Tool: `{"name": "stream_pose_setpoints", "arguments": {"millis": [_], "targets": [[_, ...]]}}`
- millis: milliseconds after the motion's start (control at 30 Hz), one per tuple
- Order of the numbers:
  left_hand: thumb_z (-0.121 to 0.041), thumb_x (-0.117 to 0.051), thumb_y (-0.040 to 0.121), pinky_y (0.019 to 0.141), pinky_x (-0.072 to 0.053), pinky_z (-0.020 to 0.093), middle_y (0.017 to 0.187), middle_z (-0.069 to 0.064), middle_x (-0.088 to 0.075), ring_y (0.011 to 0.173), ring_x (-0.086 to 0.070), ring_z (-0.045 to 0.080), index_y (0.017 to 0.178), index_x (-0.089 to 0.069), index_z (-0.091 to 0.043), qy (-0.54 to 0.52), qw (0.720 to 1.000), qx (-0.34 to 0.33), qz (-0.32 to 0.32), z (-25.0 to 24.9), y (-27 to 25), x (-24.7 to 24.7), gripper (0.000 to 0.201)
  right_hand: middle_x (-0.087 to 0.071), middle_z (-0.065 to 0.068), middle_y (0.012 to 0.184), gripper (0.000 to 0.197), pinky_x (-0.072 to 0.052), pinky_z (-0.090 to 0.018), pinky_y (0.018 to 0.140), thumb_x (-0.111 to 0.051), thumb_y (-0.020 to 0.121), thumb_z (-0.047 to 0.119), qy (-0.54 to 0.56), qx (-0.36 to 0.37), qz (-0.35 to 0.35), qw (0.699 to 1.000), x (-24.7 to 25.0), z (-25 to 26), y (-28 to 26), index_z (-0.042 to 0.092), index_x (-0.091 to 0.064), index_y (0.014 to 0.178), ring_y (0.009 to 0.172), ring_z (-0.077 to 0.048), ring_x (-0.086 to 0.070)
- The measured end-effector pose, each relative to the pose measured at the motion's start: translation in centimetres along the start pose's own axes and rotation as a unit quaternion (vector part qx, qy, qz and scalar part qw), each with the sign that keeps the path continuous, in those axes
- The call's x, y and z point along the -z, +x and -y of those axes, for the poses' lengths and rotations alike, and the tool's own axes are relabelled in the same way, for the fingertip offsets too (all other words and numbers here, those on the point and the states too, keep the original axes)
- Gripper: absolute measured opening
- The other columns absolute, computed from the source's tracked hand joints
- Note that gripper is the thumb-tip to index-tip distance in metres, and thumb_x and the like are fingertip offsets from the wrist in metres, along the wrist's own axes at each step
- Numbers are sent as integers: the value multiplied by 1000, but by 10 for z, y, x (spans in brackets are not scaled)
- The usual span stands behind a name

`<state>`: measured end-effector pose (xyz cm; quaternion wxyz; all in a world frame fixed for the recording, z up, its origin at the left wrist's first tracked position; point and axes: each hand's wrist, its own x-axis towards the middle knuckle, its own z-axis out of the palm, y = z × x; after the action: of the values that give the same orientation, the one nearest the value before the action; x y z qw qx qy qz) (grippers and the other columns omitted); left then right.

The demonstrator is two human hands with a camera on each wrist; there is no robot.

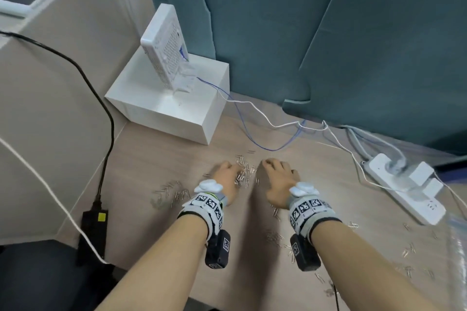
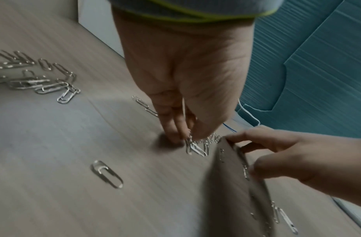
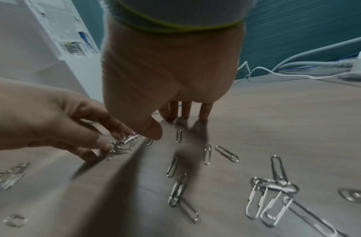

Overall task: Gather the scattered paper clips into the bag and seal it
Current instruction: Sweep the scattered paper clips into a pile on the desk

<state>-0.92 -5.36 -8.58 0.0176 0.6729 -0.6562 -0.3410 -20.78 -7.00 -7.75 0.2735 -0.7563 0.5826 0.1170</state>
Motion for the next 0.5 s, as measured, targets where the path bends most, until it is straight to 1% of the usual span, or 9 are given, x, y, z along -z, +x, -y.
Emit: {"name": "stream_pose_setpoints", "arguments": {"millis": [67,100,133,233,267,300,333,400,500], "targets": [[-4,-62,82,90,-48,31,112,1,-59,100,-62,24,107,-71,-26,-18,999,-29,0,-8,1,0,34,-40,7,142,62,-42,-41,101,-52,81,30,38,17,3,999,-1,2,-3,30,-42,142,130,-24,-41],[-4,-60,84,90,-48,29,114,2,-58,101,-62,25,108,-71,-23,-16,999,-33,-1,-10,4,2,33,-42,8,138,60,-42,-40,99,-53,80,29,51,19,2,999,1,1,-1,33,-43,139,128,-24,-42],[-6,-56,85,92,-47,30,119,2,-56,105,-61,26,114,-68,-23,-6,999,-32,-9,-9,9,3,36,-42,9,137,62,-42,-40,98,-54,78,29,56,16,-2,998,4,0,2,35,-42,139,128,-23,-42],[-12,-48,79,95,-48,39,130,-4,-47,117,-50,26,137,-45,-38,58,997,-39,-36,-6,26,11,63,-36,8,149,81,-39,-43,103,-55,75,27,50,7,-22,998,11,-6,18,35,-29,152,134,-24,-37],[-12,-48,79,97,-48,41,135,-5,-44,121,-47,27,142,-40,-40,80,995,-45,-36,-7,29,14,70,-33,8,153,85,-39,-44,105,-55,75,27,46,10,-26,999,13,-6,22,34,-25,155,136,-24,-35],[-11,-49,79,99,-46,42,138,-5,-41,125,-44,27,144,-38,-40,93,994,-47,-25,-7,33,15,72,-31,8,156,87,-38,-45,106,-55,76,27,38,13,-27,999,13,-6,27,33,-23,156,138,-24,-34],[-9,-49,79,101,-45,41,140,-5,-40,126,-42,27,145,-39,-39,101,993,-50,-17,-7,35,15,73,-31,8,156,86,-38,-45,105,-54,75,28,23,19,-28,999,12,-6,31,33,-24,156,138,-25,-34],[-5,-48,78,101,-44,40,135,-5,-43,122,-44,27,142,-43,-41,104,992,-65,-16,-2,37,14,73,-35,8,152,80,-40,-46,101,-53,75,30,-3,33,-33,999,8,-4,32,33,-32,152,134,-26,-37],[-4,-46,76,99,-45,40,129,-5,-49,115,-48,27,137,-49,-40,82,993,-88,-15,7,31,3,72,-38,9,147,74,-40,-43,97,-55,76,27,-1,45,-37,998,-1,-1,25,34,-38,147,129,-25,-38]]}}
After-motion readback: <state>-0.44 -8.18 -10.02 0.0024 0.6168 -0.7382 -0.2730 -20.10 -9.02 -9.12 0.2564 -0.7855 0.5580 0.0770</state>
